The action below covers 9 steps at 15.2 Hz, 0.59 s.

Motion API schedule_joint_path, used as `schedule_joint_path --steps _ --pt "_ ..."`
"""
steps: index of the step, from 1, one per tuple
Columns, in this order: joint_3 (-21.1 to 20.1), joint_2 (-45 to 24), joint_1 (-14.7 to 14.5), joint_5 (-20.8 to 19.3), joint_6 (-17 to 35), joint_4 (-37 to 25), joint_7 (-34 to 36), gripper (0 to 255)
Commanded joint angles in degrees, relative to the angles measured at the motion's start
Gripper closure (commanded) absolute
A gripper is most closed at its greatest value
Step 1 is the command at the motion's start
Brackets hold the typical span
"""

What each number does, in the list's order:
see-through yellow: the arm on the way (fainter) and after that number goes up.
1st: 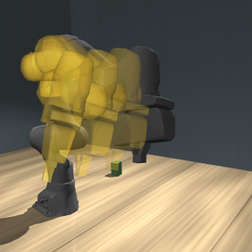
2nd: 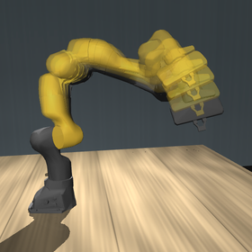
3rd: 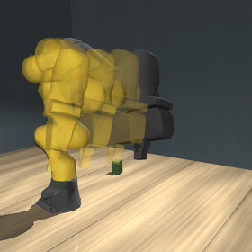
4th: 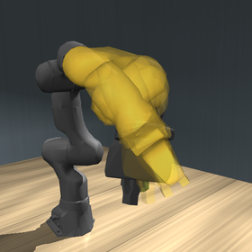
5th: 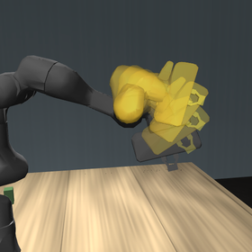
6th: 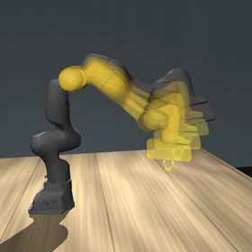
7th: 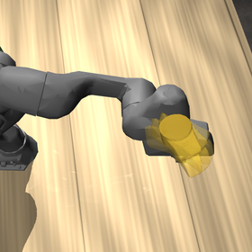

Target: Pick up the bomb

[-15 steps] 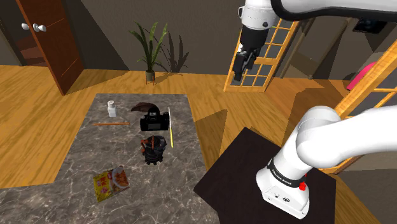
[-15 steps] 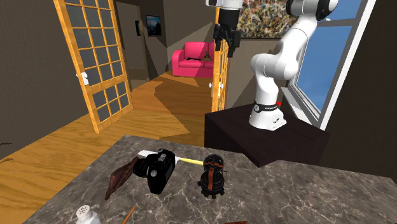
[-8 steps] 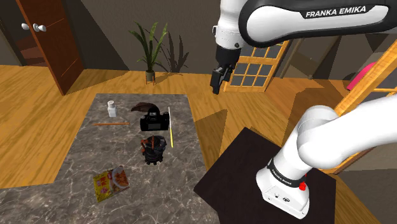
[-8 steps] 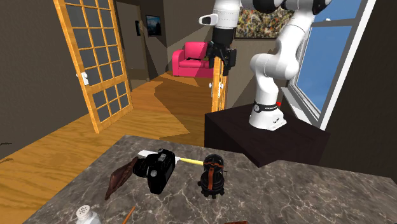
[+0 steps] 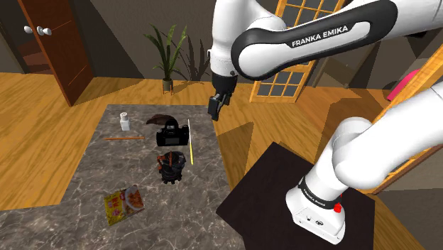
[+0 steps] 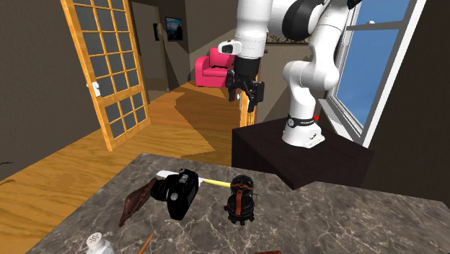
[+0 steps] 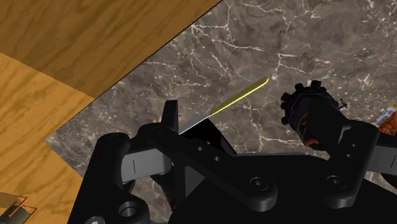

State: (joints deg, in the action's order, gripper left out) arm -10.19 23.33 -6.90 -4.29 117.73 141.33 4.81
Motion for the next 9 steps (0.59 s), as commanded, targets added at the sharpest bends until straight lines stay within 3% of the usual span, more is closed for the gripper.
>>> schedule_joint_path --steps 1,9 --pt "-0.91 -3.73 -0.53 -0.14 3.84 -0.18 0.28 0" --pt "-4.44 -19.84 -2.23 -3.25 14.93 -5.79 2.33 0"
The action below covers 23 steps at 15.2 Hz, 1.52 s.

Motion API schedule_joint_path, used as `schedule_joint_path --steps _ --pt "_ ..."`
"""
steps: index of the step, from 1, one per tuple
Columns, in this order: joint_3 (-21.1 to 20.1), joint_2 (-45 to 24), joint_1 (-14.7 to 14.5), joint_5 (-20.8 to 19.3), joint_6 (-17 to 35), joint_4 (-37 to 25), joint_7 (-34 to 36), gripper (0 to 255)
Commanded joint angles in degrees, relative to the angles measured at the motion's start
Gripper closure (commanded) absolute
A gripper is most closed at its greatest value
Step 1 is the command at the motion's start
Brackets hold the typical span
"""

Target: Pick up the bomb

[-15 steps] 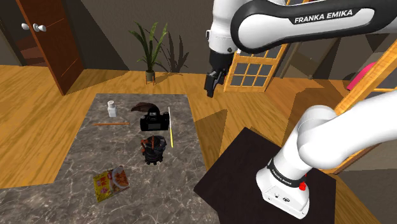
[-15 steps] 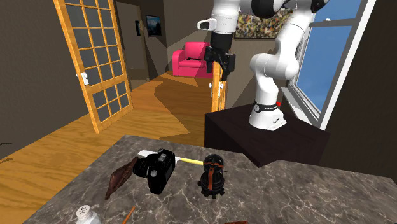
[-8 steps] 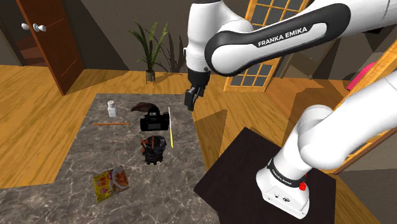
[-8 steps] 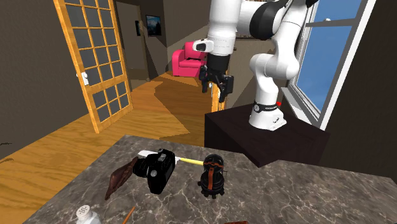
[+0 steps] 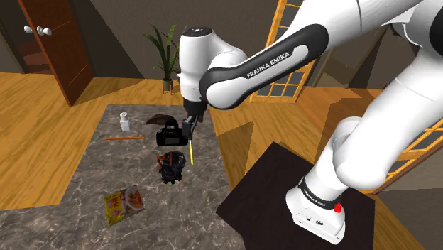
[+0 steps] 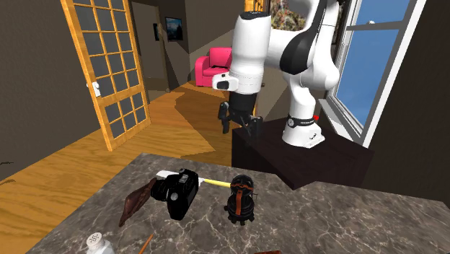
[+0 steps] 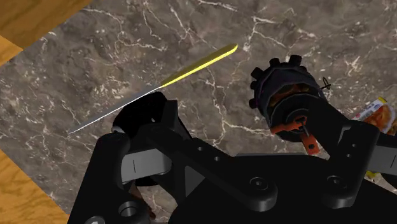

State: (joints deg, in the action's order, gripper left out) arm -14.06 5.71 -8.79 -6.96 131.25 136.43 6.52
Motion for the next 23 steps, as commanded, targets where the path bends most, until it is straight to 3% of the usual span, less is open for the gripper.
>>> schedule_joint_path --steps 1,10,19,20,23 --pt "-0.94 -4.28 -0.60 -1.25 2.53 -1.87 1.01 0" --pt "-2.36 -22.12 -4.39 -8.57 9.48 -12.71 4.70 0" --pt "-0.84 -26.76 -5.41 -11.59 14.03 -12.48 7.13 0" --pt "-0.84 -26.78 -5.46 -11.62 14.07 -12.46 7.20 255" --pt "-0.83 -26.80 -5.44 -11.63 14.11 -12.44 7.18 255"
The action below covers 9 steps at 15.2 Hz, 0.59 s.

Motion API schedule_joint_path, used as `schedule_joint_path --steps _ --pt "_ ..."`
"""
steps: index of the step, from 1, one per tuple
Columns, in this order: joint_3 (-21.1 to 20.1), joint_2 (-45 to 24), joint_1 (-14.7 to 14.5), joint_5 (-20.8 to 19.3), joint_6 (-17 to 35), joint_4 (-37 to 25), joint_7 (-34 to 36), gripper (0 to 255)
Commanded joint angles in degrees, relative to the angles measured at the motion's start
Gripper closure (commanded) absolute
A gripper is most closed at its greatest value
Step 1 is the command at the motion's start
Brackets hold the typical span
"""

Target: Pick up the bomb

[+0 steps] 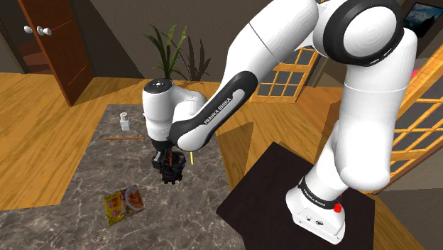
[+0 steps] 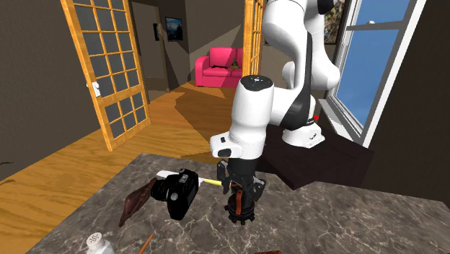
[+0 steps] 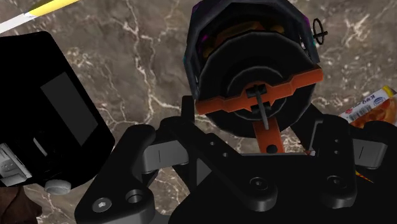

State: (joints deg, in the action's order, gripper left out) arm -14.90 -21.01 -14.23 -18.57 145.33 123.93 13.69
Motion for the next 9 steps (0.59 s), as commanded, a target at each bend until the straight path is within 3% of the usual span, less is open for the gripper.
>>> schedule_joint_path --steps 1,9 --pt "0.02 -0.08 0.01 0.00 0.00 0.03 -0.01 255" --pt "-0.66 1.84 0.49 1.22 -1.82 0.01 -1.01 255"
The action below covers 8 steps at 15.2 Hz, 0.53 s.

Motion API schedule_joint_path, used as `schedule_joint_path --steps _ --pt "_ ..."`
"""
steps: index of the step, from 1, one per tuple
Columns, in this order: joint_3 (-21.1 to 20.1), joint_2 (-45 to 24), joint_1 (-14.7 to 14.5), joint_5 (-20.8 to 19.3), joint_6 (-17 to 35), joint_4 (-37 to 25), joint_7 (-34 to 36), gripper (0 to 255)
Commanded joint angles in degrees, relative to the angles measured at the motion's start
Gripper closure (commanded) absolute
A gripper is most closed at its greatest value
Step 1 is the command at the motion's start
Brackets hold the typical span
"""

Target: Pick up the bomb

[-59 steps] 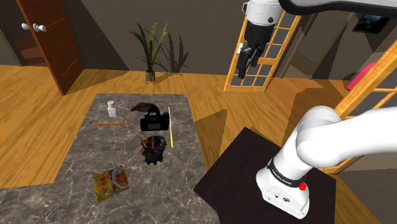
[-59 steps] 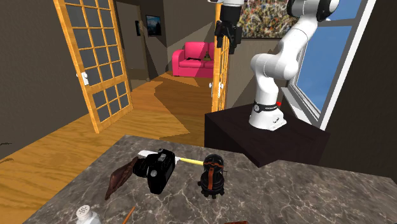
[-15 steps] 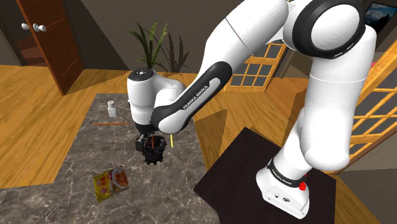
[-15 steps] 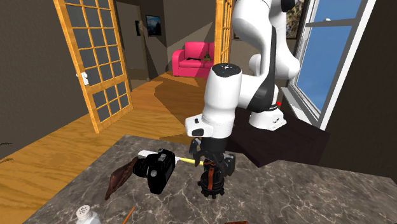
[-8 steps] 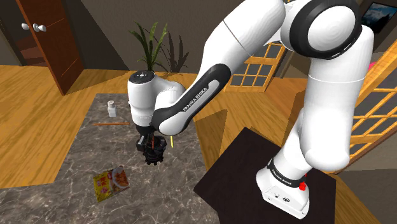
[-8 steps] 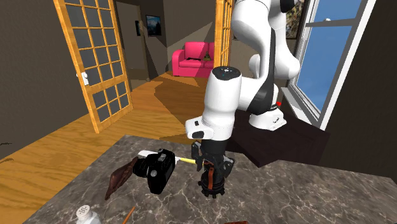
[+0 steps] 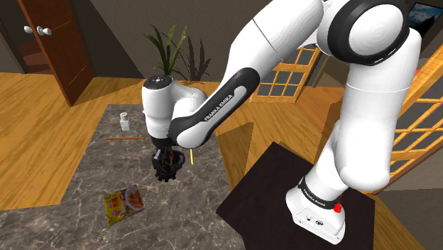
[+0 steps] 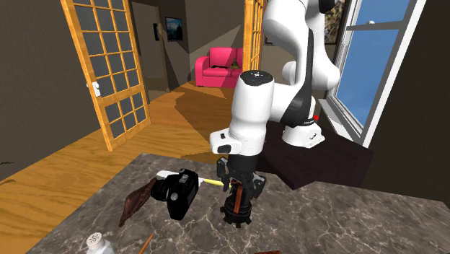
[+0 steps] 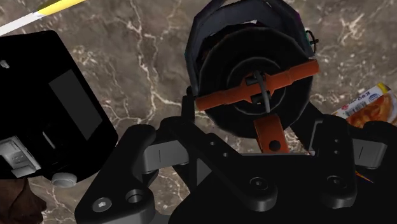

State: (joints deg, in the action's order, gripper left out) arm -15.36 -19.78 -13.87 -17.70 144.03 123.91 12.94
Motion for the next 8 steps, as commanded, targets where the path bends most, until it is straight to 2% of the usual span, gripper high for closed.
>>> schedule_joint_path --steps 1,8 --pt "-0.41 1.23 0.26 0.76 -1.12 0.01 -0.59 255" --pt "-1.60 5.32 1.06 3.46 -5.45 -0.54 -2.76 255"
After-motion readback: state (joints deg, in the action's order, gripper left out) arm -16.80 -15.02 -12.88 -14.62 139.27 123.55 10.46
